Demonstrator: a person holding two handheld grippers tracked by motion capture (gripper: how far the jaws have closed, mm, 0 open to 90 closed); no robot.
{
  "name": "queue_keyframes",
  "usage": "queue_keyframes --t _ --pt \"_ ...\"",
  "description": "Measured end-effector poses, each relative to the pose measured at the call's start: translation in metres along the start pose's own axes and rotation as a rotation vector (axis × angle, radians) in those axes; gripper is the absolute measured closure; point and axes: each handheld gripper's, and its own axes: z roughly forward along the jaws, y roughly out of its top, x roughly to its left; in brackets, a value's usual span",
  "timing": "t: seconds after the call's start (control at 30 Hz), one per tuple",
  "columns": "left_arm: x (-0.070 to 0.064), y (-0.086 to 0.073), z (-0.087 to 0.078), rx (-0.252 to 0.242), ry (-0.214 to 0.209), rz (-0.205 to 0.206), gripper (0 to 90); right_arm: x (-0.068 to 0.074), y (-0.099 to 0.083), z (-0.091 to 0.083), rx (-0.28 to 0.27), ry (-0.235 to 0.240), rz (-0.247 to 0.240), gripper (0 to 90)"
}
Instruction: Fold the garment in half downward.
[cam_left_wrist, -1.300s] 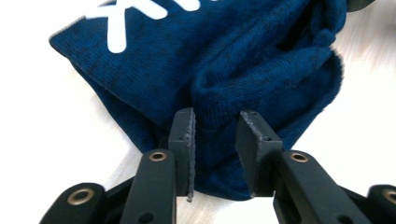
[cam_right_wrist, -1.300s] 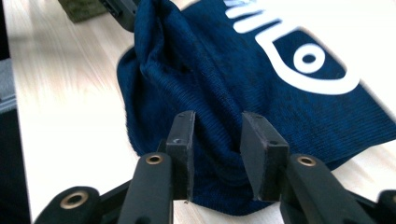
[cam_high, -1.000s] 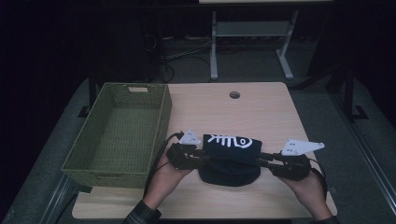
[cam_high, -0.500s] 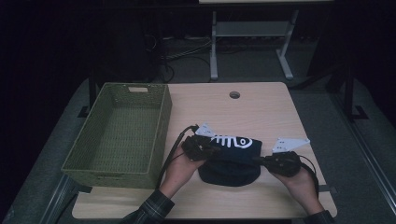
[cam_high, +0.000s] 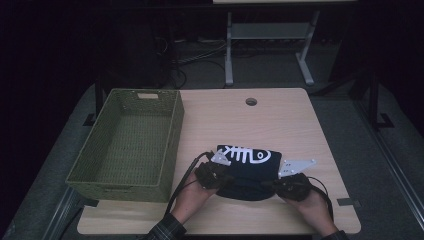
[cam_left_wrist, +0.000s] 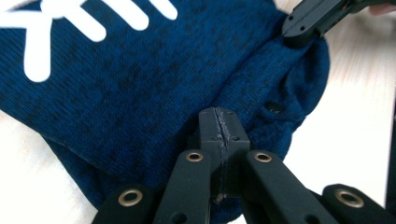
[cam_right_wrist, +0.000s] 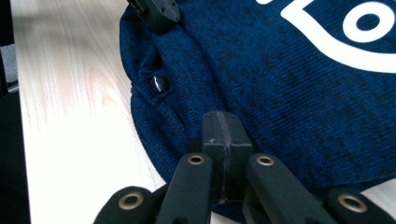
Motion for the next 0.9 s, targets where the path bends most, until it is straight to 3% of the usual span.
queue_keyframes --t 0.07,0.27,0.37,0.4,0.43,0.47,0.6,0.73,0.9 --pt "0.001 -0.001 0.003 0.01 -0.002 0.004 89.9 0.001 -0.002 0.003 0.01 -0.008 -0.006 90.0" --pt "0.009 0.015 -0.006 -0.05 0.032 -0.002 89.9 0.003 -0.003 0.006 0.022 -0.021 -0.017 90.0" --pt "0.022 0.026 -0.007 -0.07 0.075 -0.007 89.9 0.004 -0.004 0.009 0.024 -0.026 -0.022 90.0" --pt "0.034 0.033 -0.004 -0.066 0.111 -0.011 89.9 0.004 -0.004 0.009 0.026 -0.029 -0.023 90.0" --pt "0.034 0.033 -0.004 -0.066 0.111 -0.011 89.9 0.004 -0.004 0.009 0.029 -0.03 -0.021 90.0" --pt "0.047 0.038 0.002 -0.059 0.126 -0.032 89.9 0.005 -0.004 0.01 0.029 -0.03 -0.021 90.0" --pt "0.062 0.04 0.015 -0.055 0.123 -0.083 90.0 0.005 -0.005 0.012 0.027 -0.022 -0.018 90.0" --pt "0.075 0.043 0.034 -0.009 0.114 -0.089 90.0 0.009 -0.005 0.017 0.039 -0.001 -0.015 90.0" --pt "0.078 0.047 0.046 0.029 0.107 -0.073 90.0 0.015 -0.003 0.02 0.053 0.004 -0.028 90.0"
